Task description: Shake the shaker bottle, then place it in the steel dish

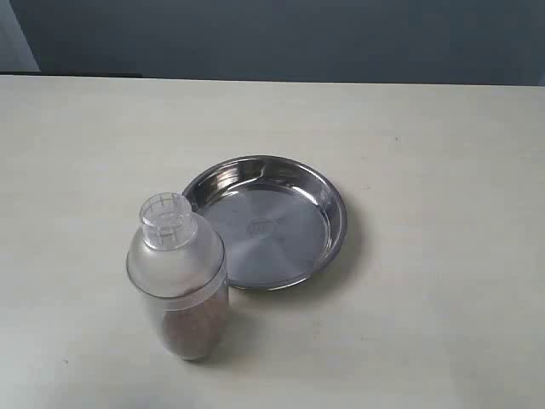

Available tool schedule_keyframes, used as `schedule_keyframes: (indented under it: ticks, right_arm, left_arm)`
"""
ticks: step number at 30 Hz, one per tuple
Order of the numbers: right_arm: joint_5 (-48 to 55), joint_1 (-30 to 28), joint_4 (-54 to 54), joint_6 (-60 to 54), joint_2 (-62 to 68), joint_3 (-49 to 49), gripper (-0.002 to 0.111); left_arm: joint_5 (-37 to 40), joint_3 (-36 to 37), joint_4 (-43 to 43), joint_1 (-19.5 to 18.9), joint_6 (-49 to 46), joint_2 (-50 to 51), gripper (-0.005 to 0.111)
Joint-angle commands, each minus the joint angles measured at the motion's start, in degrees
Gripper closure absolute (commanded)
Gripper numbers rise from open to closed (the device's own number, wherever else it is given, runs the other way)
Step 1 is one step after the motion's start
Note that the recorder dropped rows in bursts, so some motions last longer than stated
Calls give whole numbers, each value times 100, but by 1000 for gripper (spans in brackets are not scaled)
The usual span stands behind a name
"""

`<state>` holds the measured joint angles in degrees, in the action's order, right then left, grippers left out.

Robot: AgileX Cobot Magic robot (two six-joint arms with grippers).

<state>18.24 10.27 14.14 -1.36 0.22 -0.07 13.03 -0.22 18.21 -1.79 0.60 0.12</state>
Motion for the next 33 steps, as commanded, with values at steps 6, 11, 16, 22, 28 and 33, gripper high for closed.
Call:
schedule_keyframes:
  ticks: [6, 11, 16, 22, 28, 33]
  right_arm:
    - [-57, 11, 0, -13, -22, 7, 109]
    - [-57, 11, 0, -13, -22, 7, 109]
    - [-57, 11, 0, -13, -22, 7, 109]
    - [-57, 11, 0, -13, -22, 7, 109]
    - [-57, 11, 0, -13, -22, 7, 109]
    - [-57, 11, 0, -13, -22, 7, 109]
  left_arm:
    - [-924, 22, -973, 27, 592, -12, 106]
    - [-1546, 22, -2765, 27, 633, -12, 106]
    - [-2100, 22, -3754, 27, 651, -12, 106]
    - [-2156, 22, -3911, 27, 787, -12, 106]
    - [-2490, 22, -4539, 27, 1064, -12, 106]
    - [-3632, -216, -3657, 27, 1383, -12, 106]
